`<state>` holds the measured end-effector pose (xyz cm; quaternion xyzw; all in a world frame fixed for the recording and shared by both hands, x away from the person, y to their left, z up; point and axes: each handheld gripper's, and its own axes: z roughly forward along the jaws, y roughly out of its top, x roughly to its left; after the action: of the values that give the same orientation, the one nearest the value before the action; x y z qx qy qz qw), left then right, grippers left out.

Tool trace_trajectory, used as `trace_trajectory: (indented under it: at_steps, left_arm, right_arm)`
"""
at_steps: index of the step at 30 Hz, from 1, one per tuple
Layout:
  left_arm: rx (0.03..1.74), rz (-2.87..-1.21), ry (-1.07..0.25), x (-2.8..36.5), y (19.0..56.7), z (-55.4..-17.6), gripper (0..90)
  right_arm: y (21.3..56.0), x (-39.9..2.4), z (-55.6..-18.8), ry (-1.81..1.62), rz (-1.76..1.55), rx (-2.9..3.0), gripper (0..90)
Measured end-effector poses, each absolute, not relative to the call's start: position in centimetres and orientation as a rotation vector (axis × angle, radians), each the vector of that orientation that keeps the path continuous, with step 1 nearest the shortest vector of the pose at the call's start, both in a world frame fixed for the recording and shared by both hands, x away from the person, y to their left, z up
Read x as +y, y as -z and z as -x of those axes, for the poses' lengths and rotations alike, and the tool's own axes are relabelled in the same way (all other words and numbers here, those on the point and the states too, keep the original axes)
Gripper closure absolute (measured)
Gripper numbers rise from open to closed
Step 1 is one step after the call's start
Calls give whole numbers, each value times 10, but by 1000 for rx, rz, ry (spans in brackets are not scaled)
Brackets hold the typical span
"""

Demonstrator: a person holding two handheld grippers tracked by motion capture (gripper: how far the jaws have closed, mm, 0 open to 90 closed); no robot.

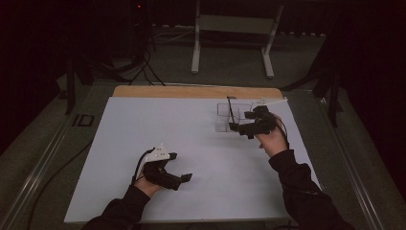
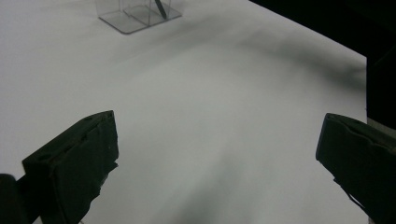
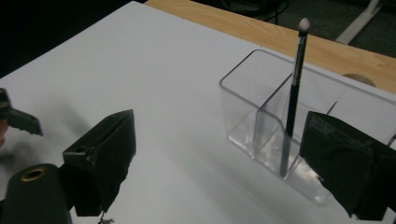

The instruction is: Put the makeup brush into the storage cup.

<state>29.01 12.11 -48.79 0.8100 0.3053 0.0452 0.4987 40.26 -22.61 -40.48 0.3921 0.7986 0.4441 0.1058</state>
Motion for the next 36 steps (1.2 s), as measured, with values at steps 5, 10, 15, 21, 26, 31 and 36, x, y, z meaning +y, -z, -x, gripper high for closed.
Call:
trace_trajectory:
  at_steps: [5, 10, 15, 21, 26, 31, 36]
  left_arm:
    - [720, -1970, -75, 123, 486, -290, 2]
    - [699, -1981, -47, 123, 485, -289, 2]
    - [662, -1950, 0, 128, 484, -289, 2]
    - [622, -1969, -16, 136, 482, -287, 2]
    - [598, -1996, -30, 147, 481, -284, 2]
    - [588, -1997, -21, 158, 482, -280, 3]
    - [582, -1984, -16, 170, 485, -276, 3]
  right_arm:
    - [411, -230, -388, -1362, -1140, 2348, 109]
    - [419, -230, -373, -1421, -1128, 2350, 110]
    - [427, -232, -357, -1495, -1076, 2369, 112]
    - [437, -233, -340, -1489, -1014, 2394, 137]
    - [447, -235, -332, -1494, -970, 2456, 145]
    - [457, -237, -319, -1469, -914, 2459, 145]
    - [465, -244, -310, -1501, -907, 2486, 145]
